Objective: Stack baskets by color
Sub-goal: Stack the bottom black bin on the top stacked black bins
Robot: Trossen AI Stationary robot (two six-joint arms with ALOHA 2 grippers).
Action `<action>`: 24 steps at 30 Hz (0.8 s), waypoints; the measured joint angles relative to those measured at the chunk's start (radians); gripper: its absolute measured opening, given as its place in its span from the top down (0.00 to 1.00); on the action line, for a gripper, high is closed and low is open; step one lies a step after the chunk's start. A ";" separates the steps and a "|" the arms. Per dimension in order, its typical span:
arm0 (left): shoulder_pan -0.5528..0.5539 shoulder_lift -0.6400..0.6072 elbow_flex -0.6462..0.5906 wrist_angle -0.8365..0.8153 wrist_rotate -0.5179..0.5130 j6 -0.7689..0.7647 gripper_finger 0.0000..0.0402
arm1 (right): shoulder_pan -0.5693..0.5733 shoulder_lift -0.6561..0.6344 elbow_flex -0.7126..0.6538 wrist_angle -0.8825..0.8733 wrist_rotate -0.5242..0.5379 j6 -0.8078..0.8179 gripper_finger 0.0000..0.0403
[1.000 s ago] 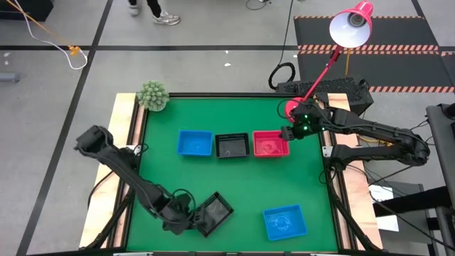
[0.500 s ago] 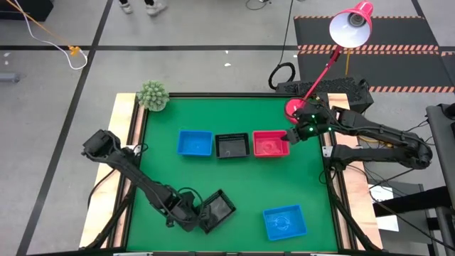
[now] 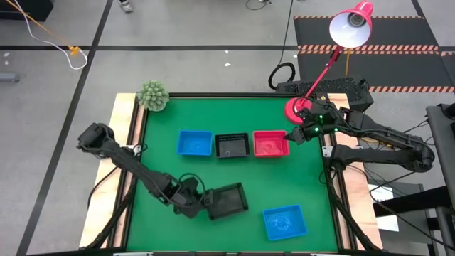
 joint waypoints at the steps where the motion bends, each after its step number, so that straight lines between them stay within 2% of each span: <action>1: 0.016 -0.009 0.013 -0.031 -0.006 0.020 0.98 | 0.000 -0.001 0.000 -0.001 0.000 -0.005 0.81; 8: 0.168 -0.081 0.151 -0.315 -0.012 0.248 0.99 | 0.000 -0.001 0.000 -0.002 0.001 -0.029 0.81; 13: 0.313 -0.107 0.253 -0.431 0.005 0.443 0.99 | 0.000 -0.001 0.000 -0.006 0.002 -0.042 0.81; 19: 0.501 -0.119 0.338 -0.447 0.114 0.663 0.99 | 0.000 -0.001 0.000 -0.005 0.002 -0.069 0.81; 24: 0.657 -0.120 0.348 -0.444 0.249 0.816 0.99 | 0.000 -0.001 0.000 -0.001 0.003 -0.076 0.81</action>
